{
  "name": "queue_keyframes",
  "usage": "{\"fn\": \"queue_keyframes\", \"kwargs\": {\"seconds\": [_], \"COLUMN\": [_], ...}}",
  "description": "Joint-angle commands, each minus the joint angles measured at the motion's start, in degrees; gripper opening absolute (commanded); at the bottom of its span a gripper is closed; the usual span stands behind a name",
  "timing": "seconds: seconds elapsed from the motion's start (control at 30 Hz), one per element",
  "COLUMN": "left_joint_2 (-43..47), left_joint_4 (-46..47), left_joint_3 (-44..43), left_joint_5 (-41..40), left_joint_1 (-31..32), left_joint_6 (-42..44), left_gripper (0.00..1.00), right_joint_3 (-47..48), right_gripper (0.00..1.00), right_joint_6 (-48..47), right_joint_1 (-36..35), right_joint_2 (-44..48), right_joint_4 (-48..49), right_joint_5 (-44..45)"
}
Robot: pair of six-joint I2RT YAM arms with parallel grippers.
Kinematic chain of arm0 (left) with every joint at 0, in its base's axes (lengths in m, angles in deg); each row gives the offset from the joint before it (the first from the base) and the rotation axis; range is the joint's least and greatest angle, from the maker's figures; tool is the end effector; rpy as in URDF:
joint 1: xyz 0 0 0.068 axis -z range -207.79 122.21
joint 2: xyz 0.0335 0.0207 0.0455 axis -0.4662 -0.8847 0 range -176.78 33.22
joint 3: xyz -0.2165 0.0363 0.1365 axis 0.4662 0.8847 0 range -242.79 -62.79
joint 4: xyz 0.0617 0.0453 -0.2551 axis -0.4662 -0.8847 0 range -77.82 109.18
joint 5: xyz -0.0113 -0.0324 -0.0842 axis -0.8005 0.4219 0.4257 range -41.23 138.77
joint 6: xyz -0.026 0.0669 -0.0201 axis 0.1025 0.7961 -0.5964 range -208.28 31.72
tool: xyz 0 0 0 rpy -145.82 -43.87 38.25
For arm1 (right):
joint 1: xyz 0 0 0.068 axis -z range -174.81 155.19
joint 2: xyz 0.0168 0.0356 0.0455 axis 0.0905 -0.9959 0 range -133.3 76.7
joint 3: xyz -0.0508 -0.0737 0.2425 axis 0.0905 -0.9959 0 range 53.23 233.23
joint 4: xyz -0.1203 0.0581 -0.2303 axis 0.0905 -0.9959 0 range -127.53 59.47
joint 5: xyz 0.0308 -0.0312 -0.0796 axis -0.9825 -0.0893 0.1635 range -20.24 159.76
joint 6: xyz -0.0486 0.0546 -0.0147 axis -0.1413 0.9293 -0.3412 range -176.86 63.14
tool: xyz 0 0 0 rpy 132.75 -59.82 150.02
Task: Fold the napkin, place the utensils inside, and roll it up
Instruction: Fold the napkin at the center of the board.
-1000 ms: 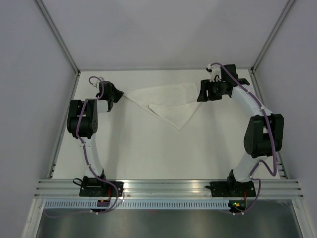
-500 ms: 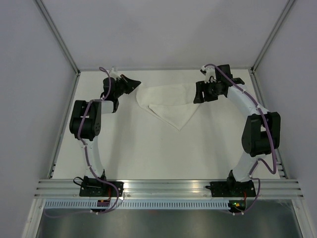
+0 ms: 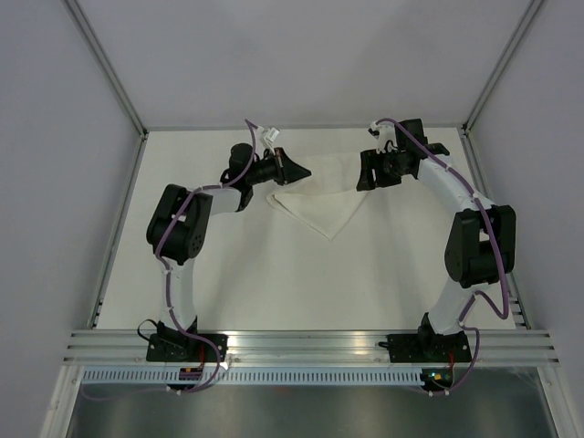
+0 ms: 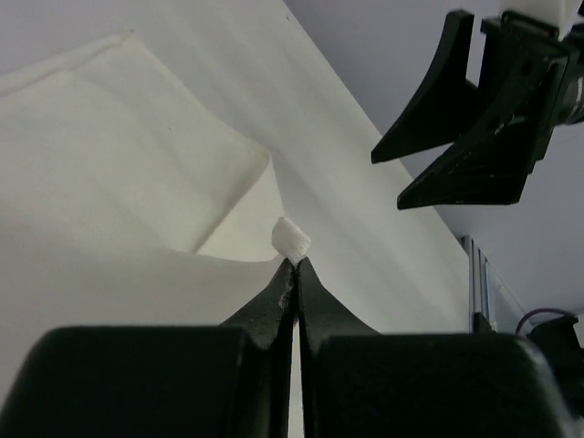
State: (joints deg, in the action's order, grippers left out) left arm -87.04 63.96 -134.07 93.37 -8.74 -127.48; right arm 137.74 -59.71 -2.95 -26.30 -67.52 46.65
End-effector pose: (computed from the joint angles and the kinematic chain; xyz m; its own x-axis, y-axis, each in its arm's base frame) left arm 0.4330 -0.1960 0.1706 -0.6189 -0.2625 -0.7403 0.6492 0.3595 -0.6703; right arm 0.3992 0.0820 0.2254 -0.7973 -0.1603 -0.5819 -0.3906 0.8721 0.2948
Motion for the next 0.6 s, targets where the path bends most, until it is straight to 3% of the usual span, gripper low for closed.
{"fn": "queue_keyframes", "kwargs": {"seconds": [0.0, 0.33, 0.57], "left_joint_2": [0.82, 1.79, 2.23], "left_joint_4": [-3.54, -21.21, -21.84], "left_joint_3": [-1.66, -3.07, -0.09], "left_joint_5": [4.53, 3.04, 2.60], "left_joint_1": [1.51, 7.14, 9.16], "left_joint_6": [8.95, 23.99, 26.46], "left_gripper": [0.04, 0.04, 0.02], "right_joint_3": [2.24, 2.33, 2.33], "right_gripper": [0.68, 0.68, 0.68], "right_joint_6": [0.39, 0.39, 0.39], "right_joint_1": [-0.21, -0.21, -0.47], "right_joint_2": [-0.09, -0.36, -0.45], "right_joint_4": [-0.54, -0.36, -0.36], "right_joint_5": [1.23, 1.67, 2.11]}}
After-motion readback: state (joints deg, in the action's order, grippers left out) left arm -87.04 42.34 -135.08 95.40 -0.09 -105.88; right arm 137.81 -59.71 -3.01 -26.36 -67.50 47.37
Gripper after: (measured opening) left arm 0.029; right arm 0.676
